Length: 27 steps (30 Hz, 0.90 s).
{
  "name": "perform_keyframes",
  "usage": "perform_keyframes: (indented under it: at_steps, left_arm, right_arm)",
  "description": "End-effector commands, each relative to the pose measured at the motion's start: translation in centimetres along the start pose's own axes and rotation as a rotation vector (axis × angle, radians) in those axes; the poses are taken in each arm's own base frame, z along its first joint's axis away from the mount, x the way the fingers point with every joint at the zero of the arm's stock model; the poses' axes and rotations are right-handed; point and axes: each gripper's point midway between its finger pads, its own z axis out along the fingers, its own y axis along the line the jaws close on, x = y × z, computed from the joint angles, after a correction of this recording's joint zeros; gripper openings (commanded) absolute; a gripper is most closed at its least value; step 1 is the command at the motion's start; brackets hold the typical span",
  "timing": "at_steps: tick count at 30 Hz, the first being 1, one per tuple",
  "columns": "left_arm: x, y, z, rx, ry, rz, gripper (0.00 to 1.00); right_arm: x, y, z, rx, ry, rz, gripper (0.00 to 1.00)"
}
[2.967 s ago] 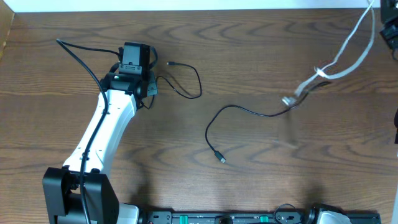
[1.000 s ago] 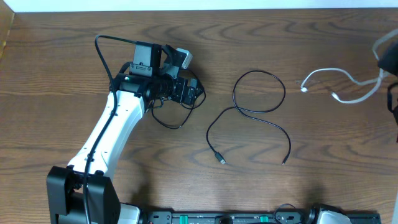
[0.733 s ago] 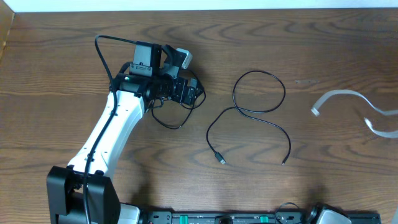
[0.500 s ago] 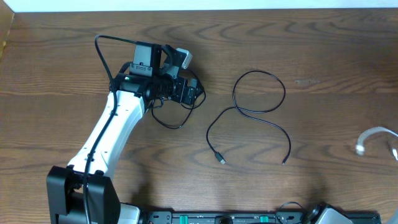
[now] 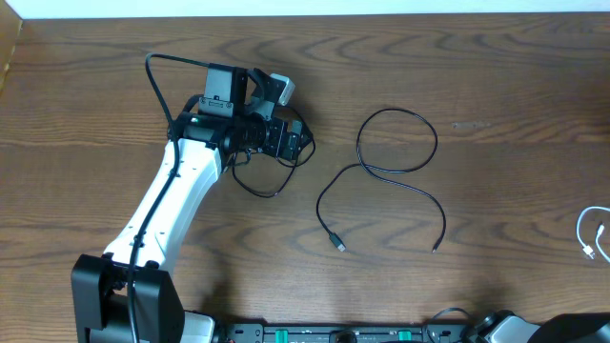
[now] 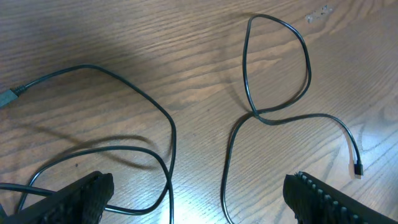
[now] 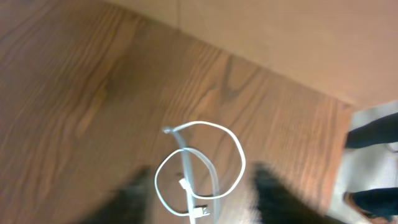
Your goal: Untangle cables
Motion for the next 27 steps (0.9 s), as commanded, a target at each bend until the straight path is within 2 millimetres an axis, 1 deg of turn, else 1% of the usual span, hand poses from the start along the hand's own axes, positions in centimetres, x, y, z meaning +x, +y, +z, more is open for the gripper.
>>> perform_keyframes:
  at_steps: [1, 4, 6, 9, 12, 15, 17, 19, 20, 21, 24, 27]
  left_arm:
    - [-0.5, 0.0, -0.2, -0.009, -0.01, 0.024, 0.92]
    - [-0.5, 0.0, -0.2, -0.009, -0.01, 0.024, 0.92]
    - [-0.5, 0.0, -0.2, -0.009, -0.01, 0.024, 0.92]
    - [-0.5, 0.0, -0.2, -0.009, -0.01, 0.024, 0.92]
    - [-0.5, 0.0, -0.2, -0.01, -0.01, 0.024, 0.92]
    - [-0.5, 0.0, -0.2, -0.01, -0.01, 0.024, 0.92]
    - [-0.5, 0.0, -0.2, -0.01, -0.01, 0.024, 0.92]
    - [-0.5, 0.1, -0.2, -0.01, -0.011, 0.024, 0.93]
    - [-0.5, 0.1, -0.2, -0.014, -0.01, 0.024, 0.93]
    - [-0.5, 0.3, -0.3, -0.025, -0.009, 0.023, 0.93]
    - [-0.4, 1.7, -0.3, -0.106, -0.005, -0.021, 0.93]
    - [-0.2, 3.7, -0.7, -0.218, -0.006, -0.08, 0.93]
  right_arm:
    - [0.7, 1.1, 0.3, -0.069, 0.034, 0.008, 0.99]
    - [0.7, 1.1, 0.3, -0.069, 0.036, 0.008, 0.99]
    - [0.8, 1.4, 0.3, -0.09, 0.04, 0.008, 0.99]
    - [1.1, 3.0, 0.0, -0.184, 0.058, -0.027, 0.99]
    - [2.1, 6.1, -1.0, -0.352, 0.086, -0.117, 0.99]
    - [3.7, 9.2, -2.4, -0.505, 0.125, -0.217, 0.99]
    - [4.8, 10.7, -3.2, -0.55, 0.147, -0.27, 0.99]
    - [6.0, 12.5, -4.1, -0.591, 0.164, -0.334, 0.99]
    - [6.9, 13.8, -4.9, -0.62, 0.177, -0.368, 0.99]
    - [7.3, 14.4, -5.3, -0.637, 0.183, -0.385, 0.99]
    - [9.4, 17.6, -7.4, -0.743, 0.21, -0.46, 0.99]
    - [11.6, 20.6, -9.5, -0.833, 0.233, -0.537, 0.99]
